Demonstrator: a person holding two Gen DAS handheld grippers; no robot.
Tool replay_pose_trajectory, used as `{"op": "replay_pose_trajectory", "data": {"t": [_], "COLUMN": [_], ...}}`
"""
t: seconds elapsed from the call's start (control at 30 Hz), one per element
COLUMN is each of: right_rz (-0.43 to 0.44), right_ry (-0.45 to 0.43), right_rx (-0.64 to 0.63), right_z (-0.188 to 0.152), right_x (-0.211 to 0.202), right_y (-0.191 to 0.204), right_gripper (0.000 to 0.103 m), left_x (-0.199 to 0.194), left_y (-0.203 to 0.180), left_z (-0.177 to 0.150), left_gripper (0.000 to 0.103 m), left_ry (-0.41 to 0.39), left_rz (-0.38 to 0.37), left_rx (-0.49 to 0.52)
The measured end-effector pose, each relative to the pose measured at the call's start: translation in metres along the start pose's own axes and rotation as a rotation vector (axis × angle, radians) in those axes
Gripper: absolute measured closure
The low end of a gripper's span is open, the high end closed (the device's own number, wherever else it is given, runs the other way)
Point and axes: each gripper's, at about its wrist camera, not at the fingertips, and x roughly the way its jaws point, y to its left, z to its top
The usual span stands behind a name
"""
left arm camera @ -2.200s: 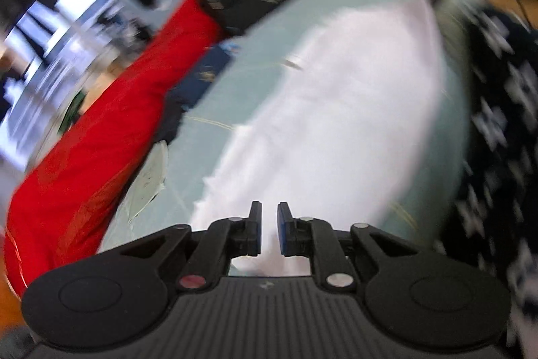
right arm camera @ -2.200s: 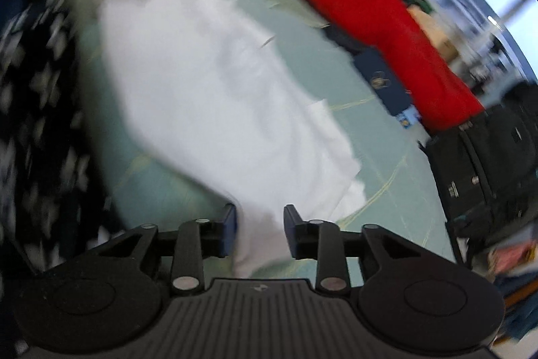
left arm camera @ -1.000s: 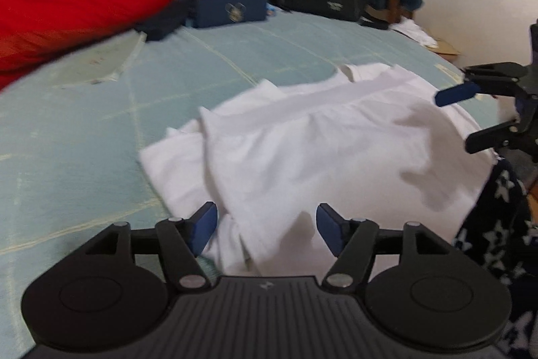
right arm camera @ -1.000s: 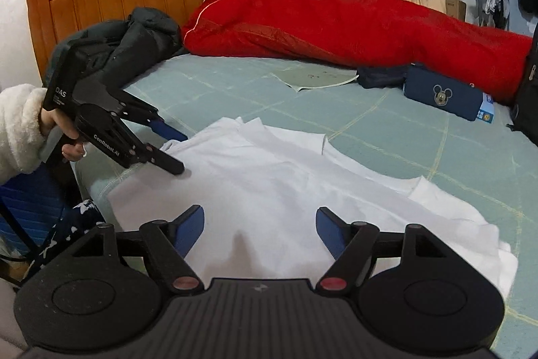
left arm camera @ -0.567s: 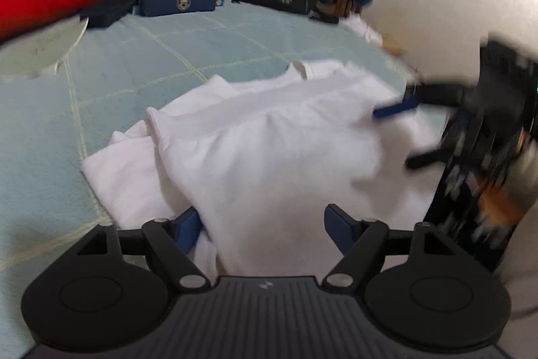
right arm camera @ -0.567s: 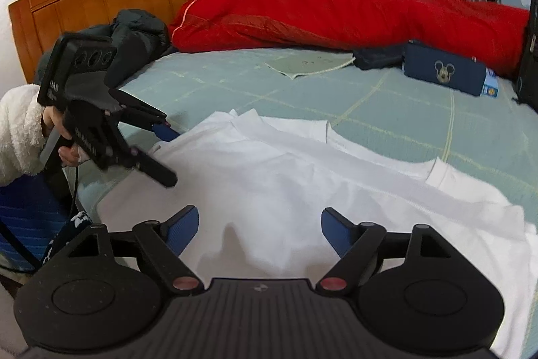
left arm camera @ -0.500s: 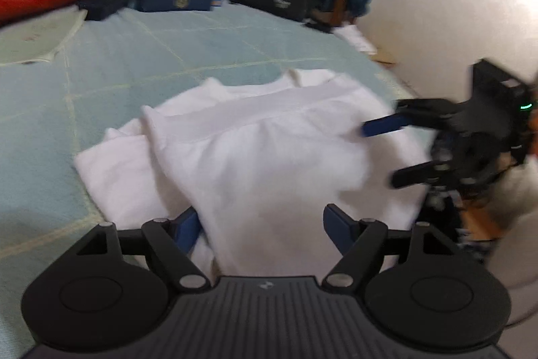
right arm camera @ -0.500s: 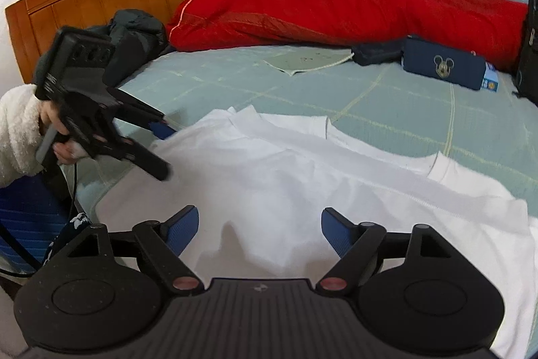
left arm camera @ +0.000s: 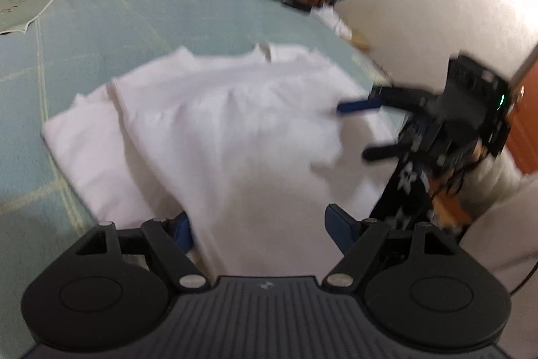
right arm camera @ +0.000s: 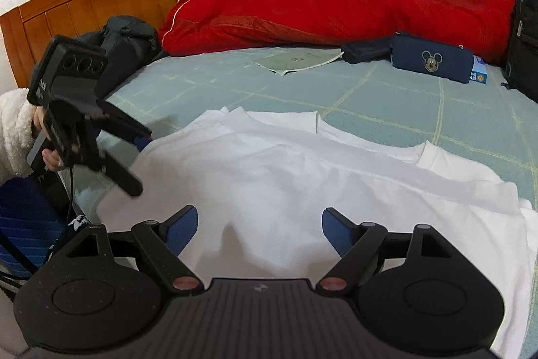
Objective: Fold clothes
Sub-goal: 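Withdraw both open grippers from the folded shirt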
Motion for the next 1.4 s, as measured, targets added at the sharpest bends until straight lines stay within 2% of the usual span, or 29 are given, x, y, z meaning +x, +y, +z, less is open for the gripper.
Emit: {"op": "replay_pose_trajectory", "data": {"t": [0.1, 0.17, 0.27, 0.43, 0.53, 0.6, 0.8, 0.9, 1.0, 1.1, 1.13, 1.27, 1.33, 1.4], "right_rz": [0.001, -0.007, -0.01, -0.015, -0.012, -0.015, -0.018, -0.024, -0.027, -0.034, -0.036, -0.024, -0.024, -0.034], "right_ry": [-0.004, -0.002, -0.006, -0.013, -0.008, -0.002, 0.0, 0.005, 0.006, 0.011, 0.013, 0.001, -0.005, -0.01], "right_rx": [-0.003, 0.004, 0.024, 0.025, 0.026, 0.022, 0.04, 0.033, 0.024, 0.021, 0.021, 0.044, 0.049, 0.05], "right_z": [-0.001, -0.002, -0.004, -0.005, -0.006, -0.007, -0.008, -0.009, -0.01, -0.013, -0.013, -0.016, -0.016, -0.015], "right_x": [-0.003, -0.003, -0.004, -0.006, -0.006, -0.005, -0.003, -0.004, -0.008, -0.009, -0.01, -0.013, -0.016, -0.017], "right_y": [-0.002, -0.004, -0.005, -0.003, -0.002, -0.002, -0.003, -0.001, -0.001, -0.004, -0.005, -0.008, -0.008, -0.008], "right_gripper": [0.017, 0.016, 0.016, 0.016, 0.016, 0.016, 0.016, 0.016, 0.016, 0.015, 0.015, 0.014, 0.014, 0.014], "left_x": [-0.008, -0.012, -0.013, 0.006, 0.008, 0.004, 0.009, 0.02, 0.009, -0.007, -0.015, -0.047, -0.058, -0.054], "left_y": [-0.001, -0.001, 0.003, 0.023, 0.023, 0.021, 0.027, 0.023, 0.025, 0.025, 0.022, 0.011, 0.005, -0.003], "left_z": [-0.004, 0.0, 0.008, 0.01, 0.003, 0.0, 0.015, 0.014, 0.003, -0.006, -0.004, 0.007, 0.017, 0.027], "left_gripper": [0.026, 0.026, 0.025, 0.025, 0.025, 0.025, 0.023, 0.024, 0.024, 0.024, 0.024, 0.024, 0.023, 0.023], "left_ry": [0.014, -0.015, -0.083, -0.13, -0.094, -0.075, -0.15, -0.092, -0.076, -0.048, -0.065, -0.169, -0.252, -0.29], "left_rz": [0.027, 0.027, -0.023, -0.136, -0.175, -0.158, -0.205, -0.194, -0.211, -0.155, -0.125, -0.014, 0.012, 0.005], "left_rx": [0.011, 0.007, -0.019, -0.169, -0.159, -0.135, -0.179, -0.166, -0.173, -0.165, -0.151, -0.103, -0.097, -0.087]}}
